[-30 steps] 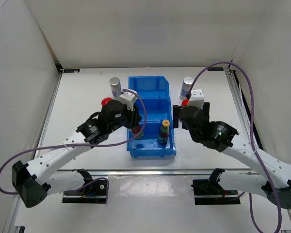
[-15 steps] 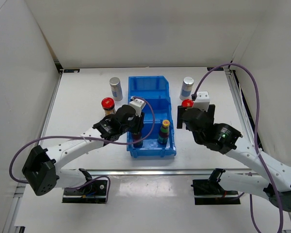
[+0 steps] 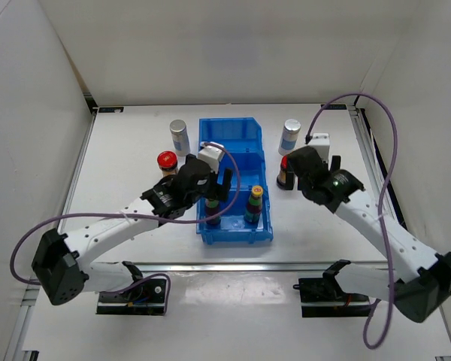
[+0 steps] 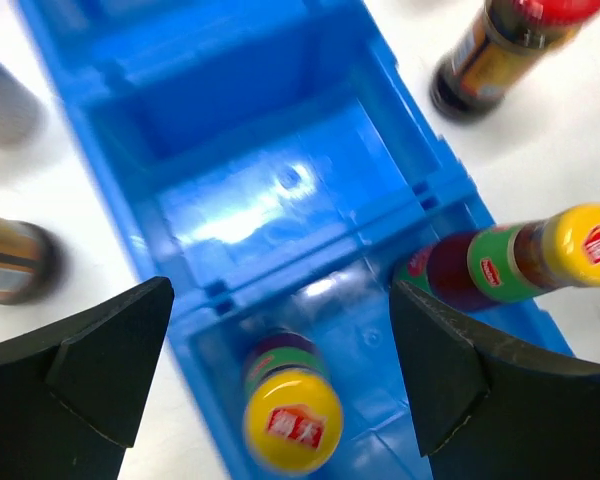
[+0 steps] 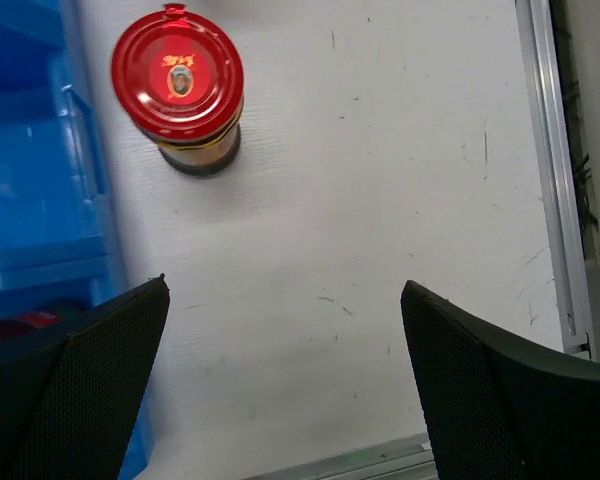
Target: Organize the condiment bottles
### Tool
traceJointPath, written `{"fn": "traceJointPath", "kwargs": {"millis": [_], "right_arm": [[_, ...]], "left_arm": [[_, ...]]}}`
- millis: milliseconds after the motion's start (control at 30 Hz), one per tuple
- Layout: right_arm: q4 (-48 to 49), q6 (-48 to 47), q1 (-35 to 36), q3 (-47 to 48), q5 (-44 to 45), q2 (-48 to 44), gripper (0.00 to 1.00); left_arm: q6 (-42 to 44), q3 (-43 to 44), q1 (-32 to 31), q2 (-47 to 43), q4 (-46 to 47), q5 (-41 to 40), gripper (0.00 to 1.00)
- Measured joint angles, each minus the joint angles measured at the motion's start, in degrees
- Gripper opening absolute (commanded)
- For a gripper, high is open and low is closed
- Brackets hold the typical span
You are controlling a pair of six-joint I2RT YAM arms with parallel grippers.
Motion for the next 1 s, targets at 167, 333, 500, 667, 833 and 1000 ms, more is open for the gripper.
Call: {"fn": "traceJointPath", "kwargs": {"millis": [167, 333, 500, 667, 833, 1000], "right_arm": [[0.9, -4.7, -13.2, 5.3, -13.0, 8.1, 1.0], [4.3, -7.7, -21.0, 8.9, -24.9, 15.9, 1.0], [6.6, -9.6, -22.3, 11.9, -34.0, 22.3, 1.0], [8.3, -10.5, -22.3, 15.1, -38.2, 26.7, 1.0], [9.3, -11.0, -22.3, 17.4, -38.8, 32.6, 0.97], [9.5, -11.7, -22.3, 17.4, -39.4, 38.0, 0.6]], "left_arm": [[5.6, 3.7, 0.0, -7.0, -2.1, -6.4, 1.0], [12.5, 2.7, 1.8, -18.7, -1.4, -15.4, 1.0], [15.2, -6.1, 8.3, -28.3, -1.2, -23.5, 1.0], [15.8, -15.5, 11.5, -31.6, -2.8, -26.0, 1.0], [16.5, -18.4, 12.4, -30.5, -2.6, -26.3, 1.0], [16.5, -18.4, 13.9, -28.4, -0.9, -26.3, 1.0]]}}
